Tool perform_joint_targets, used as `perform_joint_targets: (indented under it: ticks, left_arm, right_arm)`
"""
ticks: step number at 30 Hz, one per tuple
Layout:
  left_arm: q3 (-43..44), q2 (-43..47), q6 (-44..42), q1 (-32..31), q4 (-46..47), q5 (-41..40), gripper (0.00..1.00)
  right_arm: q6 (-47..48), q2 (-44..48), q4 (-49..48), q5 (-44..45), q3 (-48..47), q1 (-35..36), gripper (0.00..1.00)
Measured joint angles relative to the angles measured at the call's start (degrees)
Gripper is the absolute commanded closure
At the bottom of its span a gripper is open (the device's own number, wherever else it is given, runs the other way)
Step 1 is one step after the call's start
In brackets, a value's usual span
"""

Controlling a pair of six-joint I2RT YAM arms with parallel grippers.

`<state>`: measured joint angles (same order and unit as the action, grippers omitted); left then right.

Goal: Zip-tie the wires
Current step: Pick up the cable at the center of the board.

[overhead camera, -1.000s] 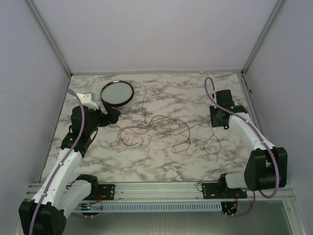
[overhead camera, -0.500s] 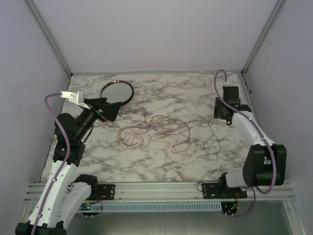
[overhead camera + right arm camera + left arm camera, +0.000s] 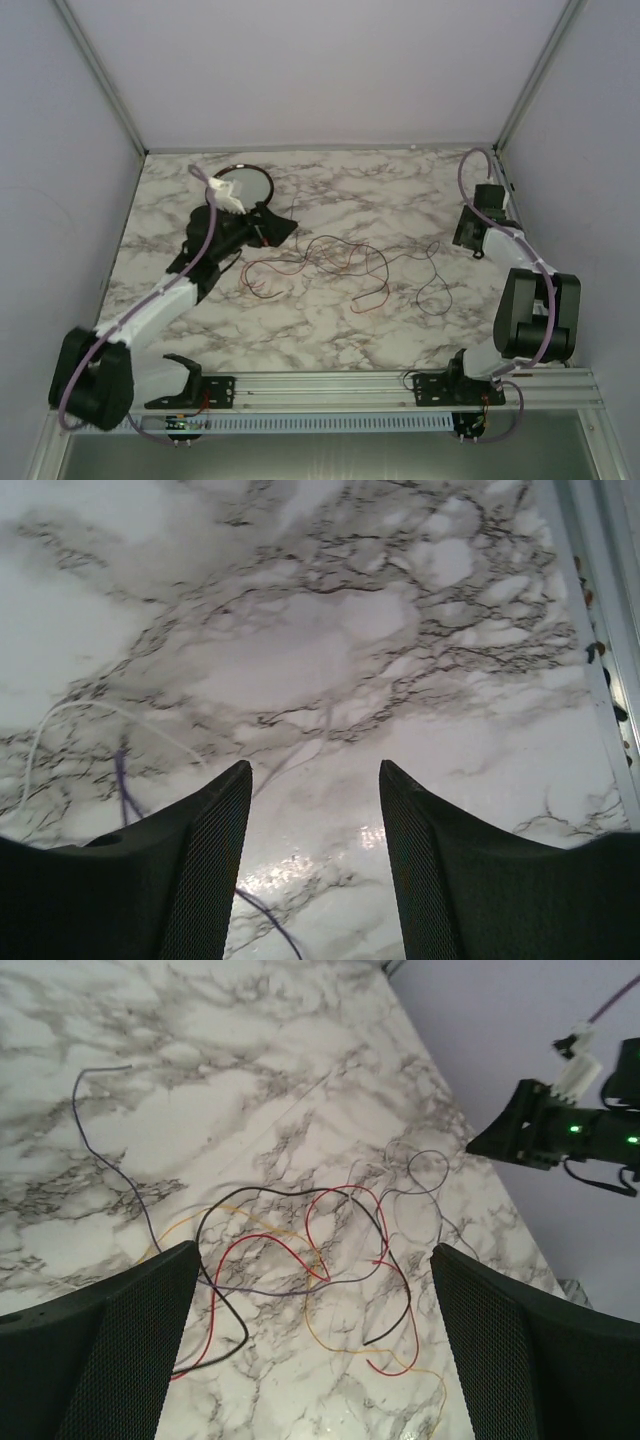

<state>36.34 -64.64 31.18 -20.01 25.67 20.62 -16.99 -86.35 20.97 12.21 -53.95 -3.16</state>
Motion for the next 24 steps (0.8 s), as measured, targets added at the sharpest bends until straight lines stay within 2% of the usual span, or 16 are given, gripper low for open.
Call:
perform_joint_targets:
  ticks: [7,17,22,24]
  left_arm:
    - [8.48,-17.57,1.73,-4.68,5.11,-3.08,0.0]
    - [11.82,-34.53,7.06,-9.84,12.55,-5.53,0.0]
    - [11.85,-36.92,8.24,-10.8,14.1,-6.71,0.0]
    - [12.09,-37.31,8.37,-10.82,14.47,-7.1,0.0]
  right_arm:
    - [-1.29,-2.36,-3.8,0.09,1.55,-4.0,0.47]
    - [-2.14,-4.72,-6.19,-1.79,3.21,-4.35,0.62]
    - [-2.51,-4.72,-6.88,-2.34,5.29,-4.35,0.78]
    - [-2.69,-4.72,-7.19,-2.69,5.38,-4.37,0.88]
